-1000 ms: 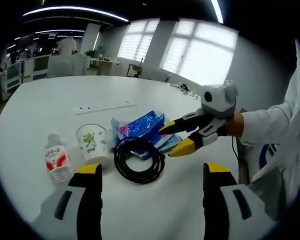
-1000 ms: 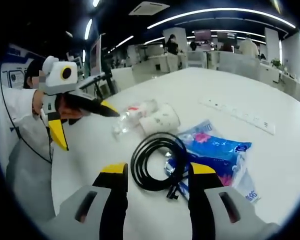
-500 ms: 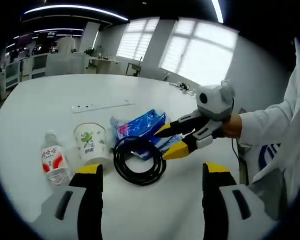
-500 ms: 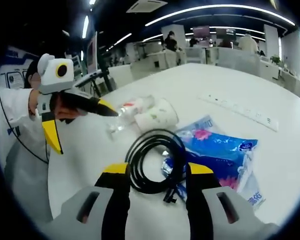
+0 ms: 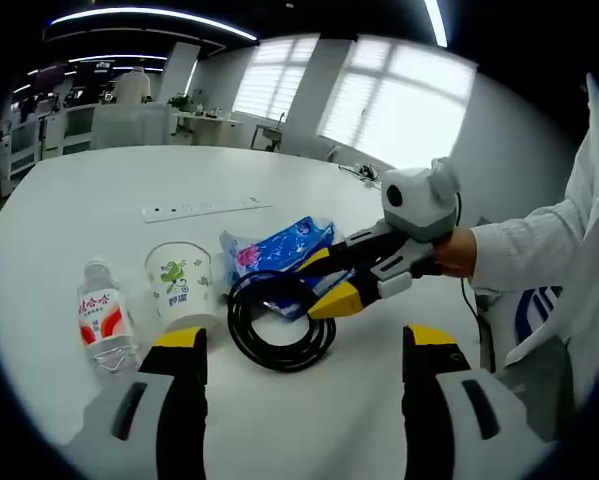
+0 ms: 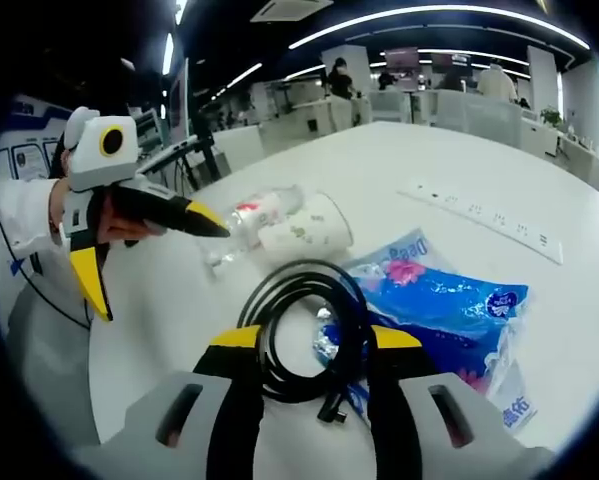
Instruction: Arrange the tabletop items into an orderly group along one side of the table until the central work area is clear of visible clutter.
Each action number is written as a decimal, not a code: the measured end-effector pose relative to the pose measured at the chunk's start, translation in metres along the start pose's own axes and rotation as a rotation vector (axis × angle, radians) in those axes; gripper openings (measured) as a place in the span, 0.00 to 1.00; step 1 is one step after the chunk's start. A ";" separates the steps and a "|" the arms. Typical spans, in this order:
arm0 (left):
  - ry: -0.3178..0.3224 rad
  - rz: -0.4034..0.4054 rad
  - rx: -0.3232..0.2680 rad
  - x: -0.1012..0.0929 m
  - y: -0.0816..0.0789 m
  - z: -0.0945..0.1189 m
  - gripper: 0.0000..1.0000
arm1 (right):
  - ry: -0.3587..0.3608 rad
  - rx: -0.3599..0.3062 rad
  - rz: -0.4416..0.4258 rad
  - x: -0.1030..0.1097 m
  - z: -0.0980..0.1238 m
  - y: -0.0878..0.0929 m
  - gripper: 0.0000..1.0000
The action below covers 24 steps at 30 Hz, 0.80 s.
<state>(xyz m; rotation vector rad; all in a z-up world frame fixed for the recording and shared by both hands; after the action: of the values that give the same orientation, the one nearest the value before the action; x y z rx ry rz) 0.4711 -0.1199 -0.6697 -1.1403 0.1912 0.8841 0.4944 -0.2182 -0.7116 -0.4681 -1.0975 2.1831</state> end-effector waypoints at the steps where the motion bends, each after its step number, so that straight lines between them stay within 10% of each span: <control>1: -0.001 0.002 -0.001 0.000 0.000 0.000 0.82 | 0.000 0.002 -0.001 0.000 -0.001 0.000 0.39; 24: -0.008 0.024 0.004 0.007 0.001 -0.014 0.77 | 0.019 0.038 -0.019 -0.009 -0.016 0.010 0.26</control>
<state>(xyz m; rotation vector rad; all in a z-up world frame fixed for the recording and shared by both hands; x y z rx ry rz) 0.4793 -0.1283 -0.6802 -1.1322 0.2006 0.9093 0.5057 -0.2197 -0.7292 -0.4587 -1.0442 2.1743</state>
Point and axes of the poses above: the point that each gripper's makers call its tool centre point, and the gripper's own axes: z roughly backward along the fingers, x roughly to its left, y roughly out of its underside, the point moved 2 cm from there along z, roughly backward along the fingers, and after that the axes turned 15 degrees about z, right-handed, at the moved point
